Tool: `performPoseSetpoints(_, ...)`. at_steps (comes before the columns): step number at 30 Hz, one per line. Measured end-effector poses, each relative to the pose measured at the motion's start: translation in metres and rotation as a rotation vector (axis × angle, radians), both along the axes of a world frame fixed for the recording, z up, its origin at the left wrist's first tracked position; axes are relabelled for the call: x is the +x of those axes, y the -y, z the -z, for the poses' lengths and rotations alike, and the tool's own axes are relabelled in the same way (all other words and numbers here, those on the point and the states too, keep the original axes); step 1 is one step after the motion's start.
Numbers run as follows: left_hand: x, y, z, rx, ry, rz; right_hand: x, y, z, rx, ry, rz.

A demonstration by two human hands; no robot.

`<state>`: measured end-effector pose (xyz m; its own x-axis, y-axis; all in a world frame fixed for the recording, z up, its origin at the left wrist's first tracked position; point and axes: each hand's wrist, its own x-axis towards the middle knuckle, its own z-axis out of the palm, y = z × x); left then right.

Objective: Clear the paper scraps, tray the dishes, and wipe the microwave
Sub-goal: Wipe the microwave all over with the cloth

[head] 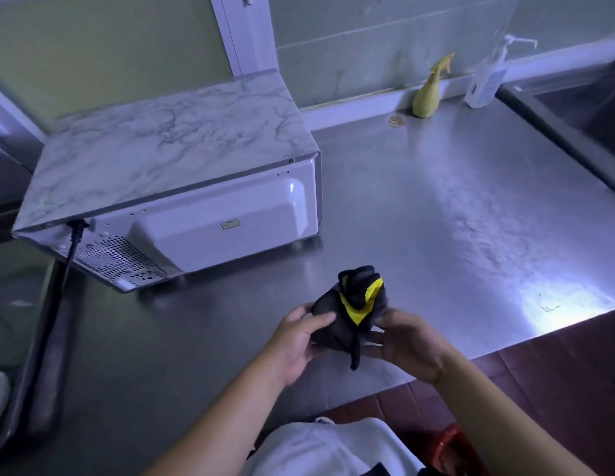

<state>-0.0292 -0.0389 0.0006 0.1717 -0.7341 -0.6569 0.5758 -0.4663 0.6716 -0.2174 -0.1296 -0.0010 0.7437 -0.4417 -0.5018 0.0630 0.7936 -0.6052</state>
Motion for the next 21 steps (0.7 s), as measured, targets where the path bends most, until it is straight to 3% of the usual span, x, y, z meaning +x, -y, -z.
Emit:
performPoseSetpoints(6,-0.001,0.007,-0.002,-0.021,0.005,0.084,-0.011,-0.01,0.005,-0.316,-0.387,0.089)
performPoseSetpoints(8,-0.001,0.01,-0.006,-0.038,0.003,0.156,-0.016,-0.006,0.01,-0.254,-0.399,0.17)
performPoseSetpoints(11,-0.001,0.011,-0.008,-0.077,0.004,0.314,-0.019,0.002,0.016,0.003,-0.351,0.305)
performPoseSetpoints(14,-0.002,0.011,-0.001,-0.09,-0.028,0.443,-0.022,0.009,0.025,0.102,-0.447,0.29)
performPoseSetpoints(17,-0.009,0.012,0.018,-0.047,0.079,0.384,-0.03,0.014,0.03,0.151,-0.51,0.311)
performPoseSetpoints(21,-0.016,0.017,0.053,-0.011,0.322,0.269,-0.047,0.023,0.036,0.018,-0.552,0.193)
